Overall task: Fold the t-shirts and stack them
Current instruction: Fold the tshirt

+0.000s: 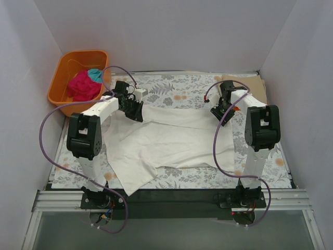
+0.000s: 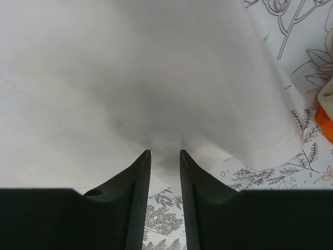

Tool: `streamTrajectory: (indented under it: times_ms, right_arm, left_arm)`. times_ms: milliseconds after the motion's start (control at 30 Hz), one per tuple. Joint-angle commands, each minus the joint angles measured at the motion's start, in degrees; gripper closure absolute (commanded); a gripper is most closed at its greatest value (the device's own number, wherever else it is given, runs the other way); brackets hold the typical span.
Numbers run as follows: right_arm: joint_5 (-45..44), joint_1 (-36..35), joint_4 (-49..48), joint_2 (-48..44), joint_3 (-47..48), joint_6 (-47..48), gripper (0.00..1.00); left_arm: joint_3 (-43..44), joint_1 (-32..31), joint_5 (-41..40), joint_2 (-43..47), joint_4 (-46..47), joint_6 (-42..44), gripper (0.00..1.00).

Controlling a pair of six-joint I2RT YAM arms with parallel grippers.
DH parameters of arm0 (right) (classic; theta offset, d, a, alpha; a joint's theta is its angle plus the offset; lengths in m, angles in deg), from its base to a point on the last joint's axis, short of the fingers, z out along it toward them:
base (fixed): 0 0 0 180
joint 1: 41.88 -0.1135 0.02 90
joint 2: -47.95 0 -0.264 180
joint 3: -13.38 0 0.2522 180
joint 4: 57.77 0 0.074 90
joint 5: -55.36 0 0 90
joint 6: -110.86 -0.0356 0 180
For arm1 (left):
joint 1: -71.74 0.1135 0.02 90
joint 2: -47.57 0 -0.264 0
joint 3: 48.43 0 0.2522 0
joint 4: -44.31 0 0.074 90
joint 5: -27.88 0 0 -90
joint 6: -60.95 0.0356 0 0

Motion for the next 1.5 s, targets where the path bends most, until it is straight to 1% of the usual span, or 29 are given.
streamTrajectory:
  times_ms: [0, 67, 200, 367, 467, 567, 600, 633, 700, 733, 767, 800, 867, 900, 967, 1133, 1200, 1267, 1333, 1467]
  right_arm:
    - [-0.5, 1.0, -0.2, 0.7, 2.9, 0.5, 0.69]
    - [-0.6, 1.2, -0.2, 0.7, 3.1, 0.6, 0.69]
    - [-0.6, 1.3, -0.2, 0.9, 3.3, 0.7, 0.70]
    - [-0.8, 1.3, 0.1, 0.9, 3.4, 0.8, 0.70]
    - [-1.1, 1.3, 0.1, 0.9, 3.5, 0.9, 0.70]
    - [-1.1, 1.3, 0.3, 1.1, 3.7, 1.0, 0.70]
    - [-1.1, 1.3, 0.3, 1.0, 3.9, 1.0, 0.70]
    - [-1.1, 1.3, 0.3, 1.0, 4.8, 1.0, 0.70]
    - [-0.2, 1.4, 0.4, 0.9, 5.9, 0.9, 0.70]
    - [0.1, 1.4, 0.3, 0.8, 6.5, 0.9, 0.70]
    - [0.3, 1.4, 0.2, 0.8, 7.3, 0.9, 0.70]
    - [0.3, 1.4, 0.2, 0.9, 7.9, 0.6, 0.70]
    - [0.5, 1.4, 0.4, 1.8, 8.7, 0.2, 0.70]
    - [0.7, 1.4, 0.5, 2.0, 8.7, -0.3, 0.70]
    - [0.7, 1.3, 0.7, 2.4, 8.6, -0.5, 0.70]
    - [-1.1, 1.4, 0.5, 5.1, 7.5, -0.6, 0.69]
    - [-3.0, 1.5, 0.5, 6.2, 7.4, -0.5, 0.69]
    - [-3.5, 1.4, 0.3, 7.7, 7.8, -0.7, 0.69]
    - [-4.1, 1.6, 0.4, 8.9, 8.5, -1.1, 0.69]
    - [-6.0, 1.5, 0.4, 9.6, 7.9, -0.8, 0.69]
  left_arm:
    - [-4.1, -1.0, 1.8, 6.5, -3.9, 3.9, 1.00]
    - [-6.5, -1.2, 1.2, 7.7, -4.4, 4.9, 1.00]
    - [-8.3, -1.7, 0.8, 8.1, -4.7, 5.2, 1.00]
    - [-9.7, -4.4, 3.0, 9.1, -6.1, 6.6, 1.00]
    - [-10.1, -4.6, 1.3, 10.1, -5.4, 4.9, 1.00]
    - [-10.1, -4.4, -0.8, 10.1, -5.1, 3.7, 0.85]
    - [-10.6, -4.1, -1.1, 11.8, -3.8, 2.5, 0.74]
    - [-11.1, -3.1, -1.4, 12.6, -2.4, 1.8, 0.68]
    - [-9.5, -1.8, -2.6, 13.6, 0.5, 1.0, 0.60]
    - [-8.2, -0.2, -3.2, 13.3, 0.9, 0.4, 0.54]
    - [-5.1, 0.6, -3.9, 12.7, 1.9, 0.0, 0.53]
    - [-3.6, 1.3, -6.3, 12.0, 2.5, -0.5, 0.53]
    - [0.7, 3.0, -7.1, 8.9, 2.9, -0.8, 0.53]
    - [1.6, 3.4, -10.1, 6.8, 3.3, -1.1, 0.54]
    - [3.2, 4.1, -13.3, 4.8, 5.1, -2.5, 0.55]
    - [5.9, 7.1, -18.1, -1.3, 8.1, -6.7, 0.54]
    - [6.0, 7.3, -19.4, -3.0, 9.8, -6.9, 0.57]
    - [6.1, 7.3, -20.9, -4.0, 10.4, -7.1, 0.60]
    - [5.6, 7.3, -21.9, -4.7, 11.0, -7.3, 0.60]
    - [5.0, 7.3, -26.9, -5.7, 12.5, -7.7, 0.59]
